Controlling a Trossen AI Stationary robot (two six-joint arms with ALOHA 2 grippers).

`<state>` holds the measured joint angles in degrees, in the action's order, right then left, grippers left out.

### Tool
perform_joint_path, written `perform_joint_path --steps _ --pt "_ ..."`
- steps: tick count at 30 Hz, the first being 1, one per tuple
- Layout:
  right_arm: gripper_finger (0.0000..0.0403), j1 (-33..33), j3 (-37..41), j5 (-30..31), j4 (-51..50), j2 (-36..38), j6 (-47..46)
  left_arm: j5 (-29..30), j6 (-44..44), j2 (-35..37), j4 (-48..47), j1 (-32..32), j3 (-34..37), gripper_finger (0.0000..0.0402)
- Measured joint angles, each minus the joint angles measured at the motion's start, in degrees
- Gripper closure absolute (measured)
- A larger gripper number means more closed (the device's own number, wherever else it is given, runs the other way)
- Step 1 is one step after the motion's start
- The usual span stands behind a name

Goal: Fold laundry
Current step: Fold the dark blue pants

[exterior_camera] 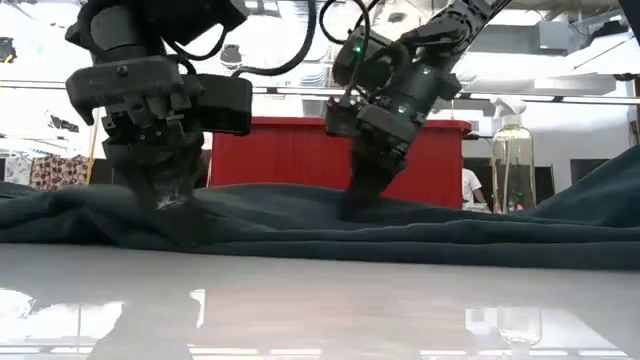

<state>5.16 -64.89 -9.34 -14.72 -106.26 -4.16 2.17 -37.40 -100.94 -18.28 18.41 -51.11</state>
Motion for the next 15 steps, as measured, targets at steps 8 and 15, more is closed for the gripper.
perform_joint_path --steps 8,15 --pt "0.0389 7.0 -4.3 0.3 4.5 0.0 2.6 7.2 -2.4 3.4 -11.2 -0.9 0.3 0.0402" --pt "0.0385 9.6 -12.2 0.4 -5.4 5.6 7.0 7.2 -8.7 14.6 -15.7 -1.8 0.6 0.0402"
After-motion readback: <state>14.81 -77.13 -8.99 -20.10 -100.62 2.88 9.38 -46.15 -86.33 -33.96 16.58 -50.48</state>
